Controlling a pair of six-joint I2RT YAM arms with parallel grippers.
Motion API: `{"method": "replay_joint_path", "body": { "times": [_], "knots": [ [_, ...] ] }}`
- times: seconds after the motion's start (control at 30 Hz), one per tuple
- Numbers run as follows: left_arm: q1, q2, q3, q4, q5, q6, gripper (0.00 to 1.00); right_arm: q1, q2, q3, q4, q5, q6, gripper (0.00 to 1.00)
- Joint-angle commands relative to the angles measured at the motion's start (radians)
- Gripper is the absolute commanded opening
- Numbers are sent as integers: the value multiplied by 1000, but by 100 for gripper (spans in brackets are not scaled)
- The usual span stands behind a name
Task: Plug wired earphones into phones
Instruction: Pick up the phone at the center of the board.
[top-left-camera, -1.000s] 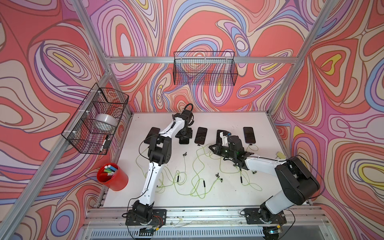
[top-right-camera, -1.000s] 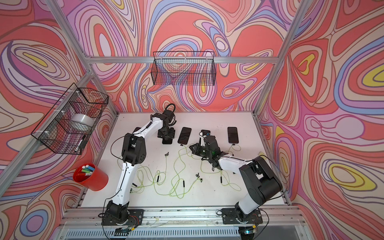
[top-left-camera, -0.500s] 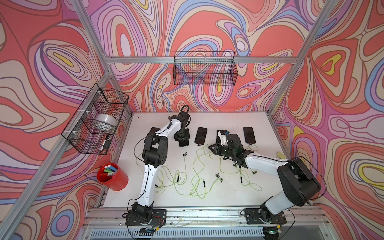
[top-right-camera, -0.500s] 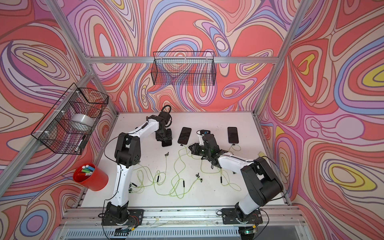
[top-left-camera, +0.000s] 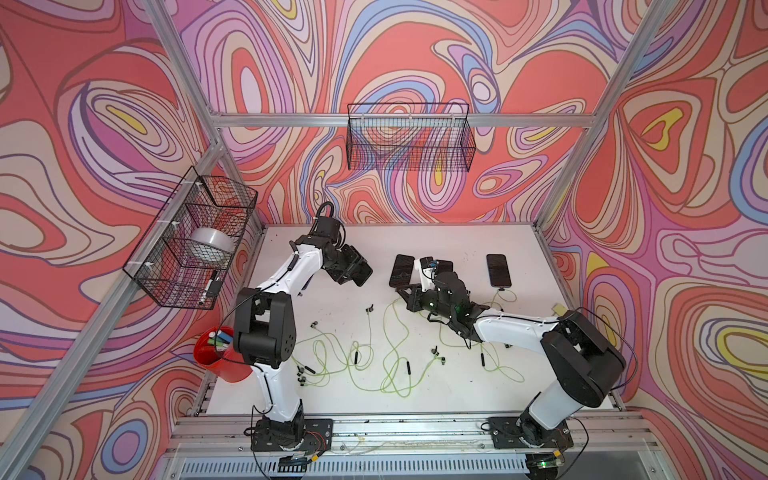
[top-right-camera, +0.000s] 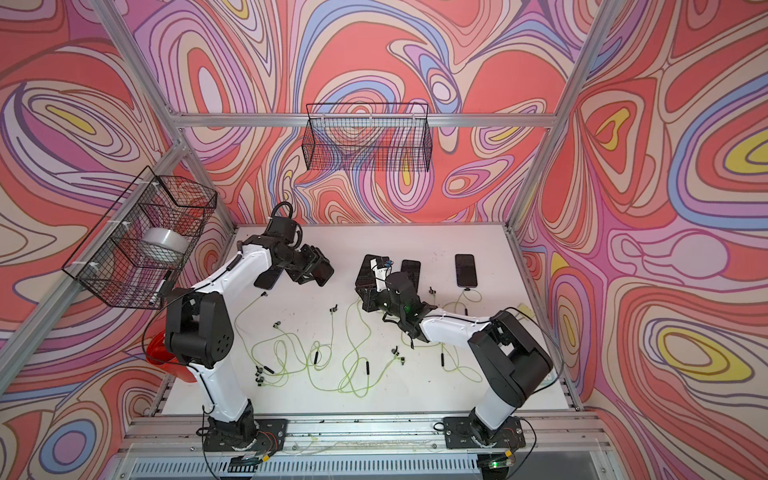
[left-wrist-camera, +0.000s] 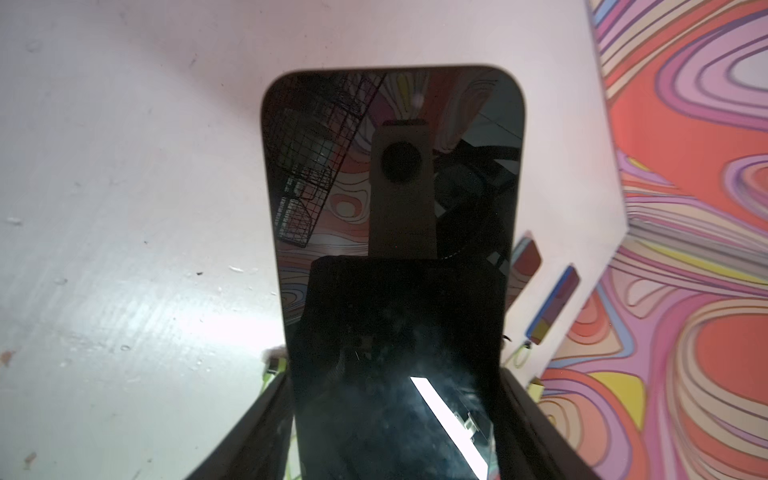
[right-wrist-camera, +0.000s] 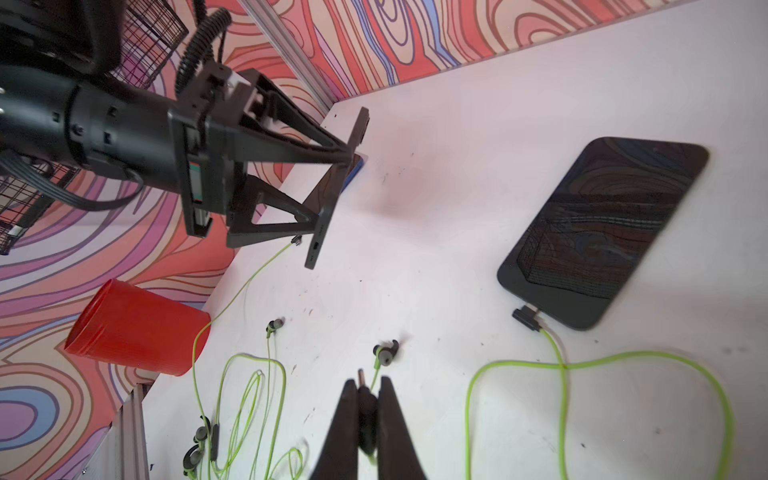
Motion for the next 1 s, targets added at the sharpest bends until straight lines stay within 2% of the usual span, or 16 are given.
{"method": "replay_joint_path", "body": {
  "times": [0.0,0.13,0.2,0.33,0.57,0.97],
  "knots": [
    [21,-79,-89,157,124,-220,14,23,34,31,96,29,-4,0],
    [25,-138,-248,395,209,-480,4,55,65,60,170,38,-19,0],
    [23,-170,-298,457,209,-554,0,65,76,69,199,52,-29,0],
    [24,-228,-367,515,196,-643,0,69,91,77,253,74,-39,0],
    [22,-261,-401,552,199,-679,0,71,146,147,223,49,-48,0],
    [22,-289,-436,560,195,-663,0,71,170,193,210,43,-53,0]
  ]
}}
